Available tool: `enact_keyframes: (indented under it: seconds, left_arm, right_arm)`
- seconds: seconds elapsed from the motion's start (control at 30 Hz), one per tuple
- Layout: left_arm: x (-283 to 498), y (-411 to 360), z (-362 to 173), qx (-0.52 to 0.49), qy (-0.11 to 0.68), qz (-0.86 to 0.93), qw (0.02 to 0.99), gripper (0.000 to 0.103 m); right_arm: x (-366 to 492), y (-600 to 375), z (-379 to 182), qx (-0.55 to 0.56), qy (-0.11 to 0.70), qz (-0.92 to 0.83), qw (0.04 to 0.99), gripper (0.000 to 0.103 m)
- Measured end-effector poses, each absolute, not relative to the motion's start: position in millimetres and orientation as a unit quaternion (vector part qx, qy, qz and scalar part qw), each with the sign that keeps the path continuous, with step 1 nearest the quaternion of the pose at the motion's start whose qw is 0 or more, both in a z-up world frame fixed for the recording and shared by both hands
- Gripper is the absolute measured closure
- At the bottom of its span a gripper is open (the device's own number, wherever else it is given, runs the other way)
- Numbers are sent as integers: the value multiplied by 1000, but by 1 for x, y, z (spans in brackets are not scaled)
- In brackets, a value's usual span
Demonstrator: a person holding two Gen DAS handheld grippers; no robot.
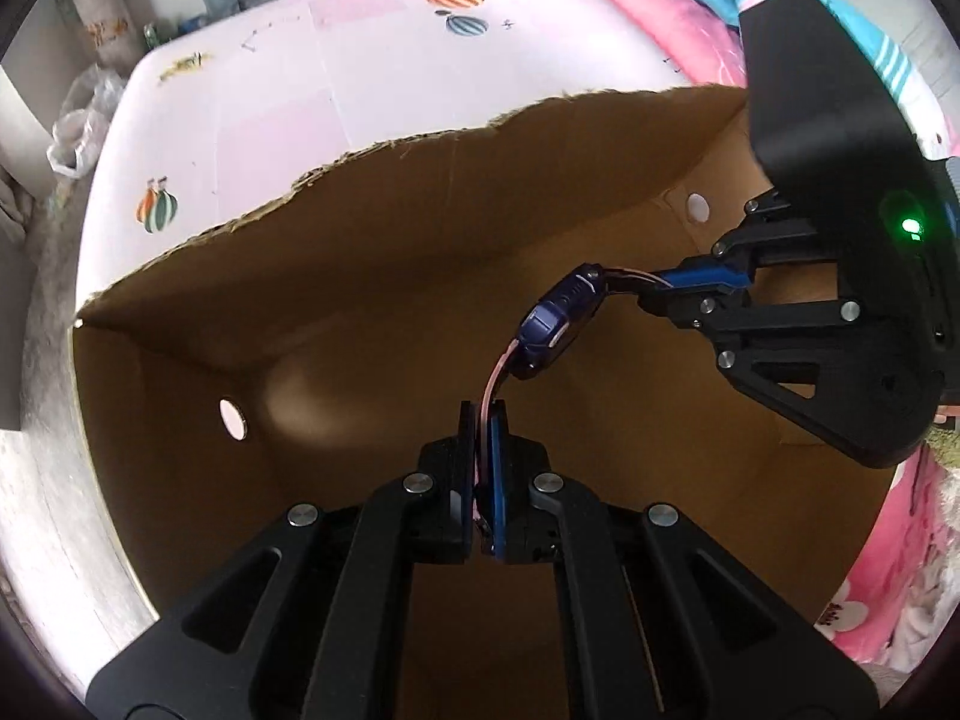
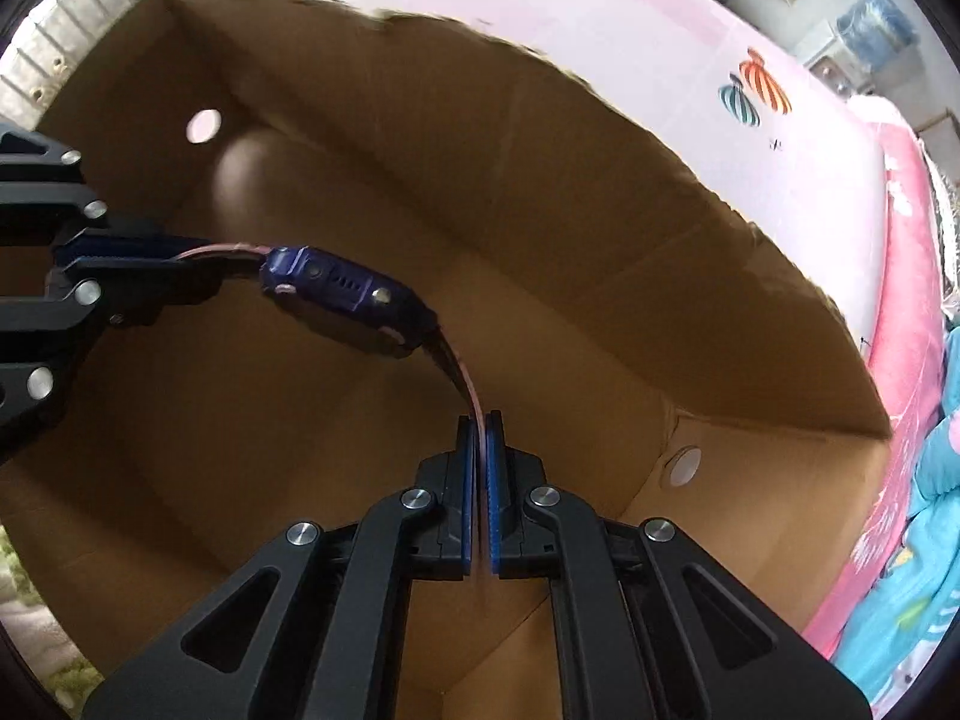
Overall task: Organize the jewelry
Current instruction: 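Carry the smartwatch into the cardboard box and open both grippers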
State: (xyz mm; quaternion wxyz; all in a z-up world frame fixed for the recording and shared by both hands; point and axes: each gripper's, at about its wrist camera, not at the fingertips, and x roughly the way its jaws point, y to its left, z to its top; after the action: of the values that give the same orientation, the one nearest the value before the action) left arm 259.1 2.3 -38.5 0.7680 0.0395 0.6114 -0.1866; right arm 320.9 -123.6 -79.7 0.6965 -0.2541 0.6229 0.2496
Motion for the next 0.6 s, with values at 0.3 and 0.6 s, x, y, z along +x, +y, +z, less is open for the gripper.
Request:
enact_keyframes:
  seconds: [0.3,0.6]
  left_arm:
    - [275,18,-44,32,630,-170,757,86]
    - [272,32,-22,26,592,-169,787,69]
  right_arm:
    - [329,-119,-85,-275,621,241,693,79]
    - [324,-122,-67,-251,593,238,727,66]
